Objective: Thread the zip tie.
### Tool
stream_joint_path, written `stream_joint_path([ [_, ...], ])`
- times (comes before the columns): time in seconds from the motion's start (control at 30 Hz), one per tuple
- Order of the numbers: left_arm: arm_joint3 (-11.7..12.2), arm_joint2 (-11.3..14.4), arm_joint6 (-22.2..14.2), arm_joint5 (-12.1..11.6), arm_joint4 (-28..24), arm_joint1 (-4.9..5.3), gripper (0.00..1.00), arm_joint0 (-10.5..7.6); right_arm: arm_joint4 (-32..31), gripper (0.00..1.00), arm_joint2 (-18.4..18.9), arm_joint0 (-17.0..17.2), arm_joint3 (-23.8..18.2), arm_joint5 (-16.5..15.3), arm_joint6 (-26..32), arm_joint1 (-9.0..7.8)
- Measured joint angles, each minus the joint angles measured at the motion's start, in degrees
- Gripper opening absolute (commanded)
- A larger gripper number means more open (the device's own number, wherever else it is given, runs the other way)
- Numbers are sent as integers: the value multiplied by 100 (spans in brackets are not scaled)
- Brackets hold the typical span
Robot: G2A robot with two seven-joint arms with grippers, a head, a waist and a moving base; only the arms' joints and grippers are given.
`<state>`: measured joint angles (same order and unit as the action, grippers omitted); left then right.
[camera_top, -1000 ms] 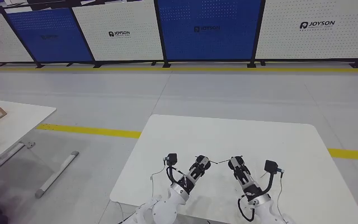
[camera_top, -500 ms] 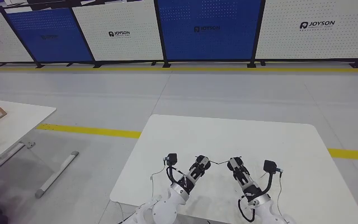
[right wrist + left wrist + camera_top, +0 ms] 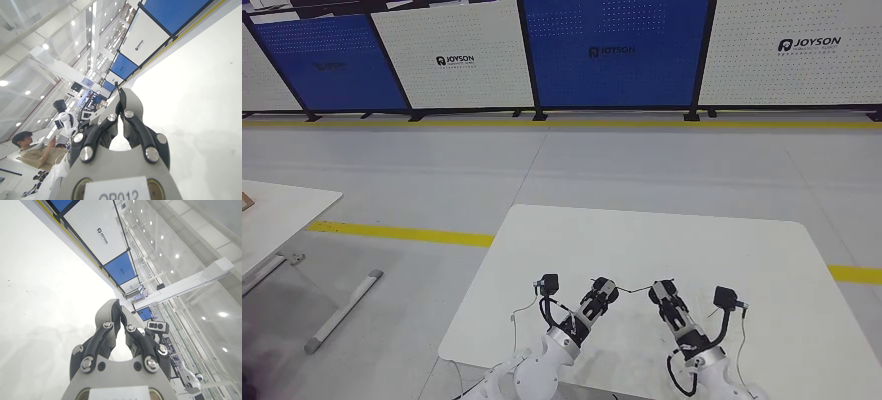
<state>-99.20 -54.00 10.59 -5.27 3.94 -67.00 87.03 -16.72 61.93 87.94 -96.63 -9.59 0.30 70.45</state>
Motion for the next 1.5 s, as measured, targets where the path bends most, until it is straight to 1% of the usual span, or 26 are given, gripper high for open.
stream_joint_path([
  [0.2, 0, 0, 0, 0, 0, 0, 0, 0, -88, 0, -64, -48, 50, 96, 32, 34],
  [0.43, 0, 0, 0, 0, 0, 0, 0, 0, -46, 0, -86, -49, 97, -9, 54, 66],
  [0.53, 0, 0, 0, 0, 0, 0, 0, 0, -87, 0, -79, -54, 131, 48, 59, 70],
  [0.73, 0, 0, -1, 0, -1, 0, 0, 0, -87, 0, -79, -54, 129, 48, 59, 69],
  [0.83, 6, -4, -72, -30, -143, -16, 0, -10, -81, 0, -75, -45, 123, 52, 34, 74],
  [1.0, 24, -61, -242, -143, -594, -47, 0, -21, -54, 0, -114, -21, 152, -185, -20, 98],
  [1.17, 8, -133, -321, -332, -927, -71, 0, 6, 46, 0, -133, -24, 225, -363, -119, 130],
  [1.23, 3, -163, -315, -396, -984, -77, 0, 28, 109, 0, -127, -14, 247, -449, -157, 140],
  [1.33, 17, -178, -376, -424, -1035, -86, 0, 42, 250, 0, -80, 26, 279, -635, -185, 147],
  [1.4, 32, -185, -406, -431, -1044, -91, 0, 42, 278, 0, -53, 39, 291, -671, -184, 149],
  [1.5, 50, -191, -393, -457, -940, -99, 0, 37, 266, 0, -32, 51, 284, -638, -185, 156],
])
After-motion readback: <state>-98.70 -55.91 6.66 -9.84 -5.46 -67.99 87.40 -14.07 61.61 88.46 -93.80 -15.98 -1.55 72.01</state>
